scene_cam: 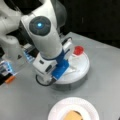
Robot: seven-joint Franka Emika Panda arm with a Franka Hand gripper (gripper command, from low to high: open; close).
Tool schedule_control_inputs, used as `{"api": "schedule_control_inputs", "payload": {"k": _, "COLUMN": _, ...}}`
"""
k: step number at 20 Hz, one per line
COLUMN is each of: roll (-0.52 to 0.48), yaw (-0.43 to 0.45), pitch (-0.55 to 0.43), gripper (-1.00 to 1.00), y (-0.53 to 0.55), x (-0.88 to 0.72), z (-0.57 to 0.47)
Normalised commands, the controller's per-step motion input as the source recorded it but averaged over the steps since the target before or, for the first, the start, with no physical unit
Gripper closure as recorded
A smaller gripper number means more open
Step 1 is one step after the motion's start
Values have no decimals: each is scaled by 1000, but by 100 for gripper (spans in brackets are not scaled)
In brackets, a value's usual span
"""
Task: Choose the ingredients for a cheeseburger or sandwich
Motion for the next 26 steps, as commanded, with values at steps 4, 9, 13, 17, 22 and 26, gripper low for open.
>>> {"api": "schedule_control_inputs", "payload": {"k": 4, "roll": -275, "yaw": -16, "pitch": -183, "gripper": -100, "y": 357, "x": -476, "z": -84}}
{"api": "schedule_control_inputs", "payload": {"k": 9, "roll": -229, "yaw": -29, "pitch": -202, "gripper": -100, "y": 280, "x": -387, "z": -109}}
{"api": "schedule_control_inputs", "payload": {"k": 13, "roll": -197, "yaw": -58, "pitch": -207, "gripper": -100, "y": 249, "x": -276, "z": -144}}
{"api": "schedule_control_inputs", "payload": {"k": 17, "roll": -157, "yaw": -70, "pitch": -198, "gripper": -100, "y": 271, "x": -229, "z": -157}}
{"api": "schedule_control_inputs", "payload": {"k": 22, "roll": -133, "yaw": -79, "pitch": -215, "gripper": -100, "y": 312, "x": -231, "z": -195}}
{"api": "schedule_control_inputs", "payload": {"k": 26, "roll": -91, "yaw": -74, "pitch": -221, "gripper": -100, "y": 248, "x": -226, "z": -170}}
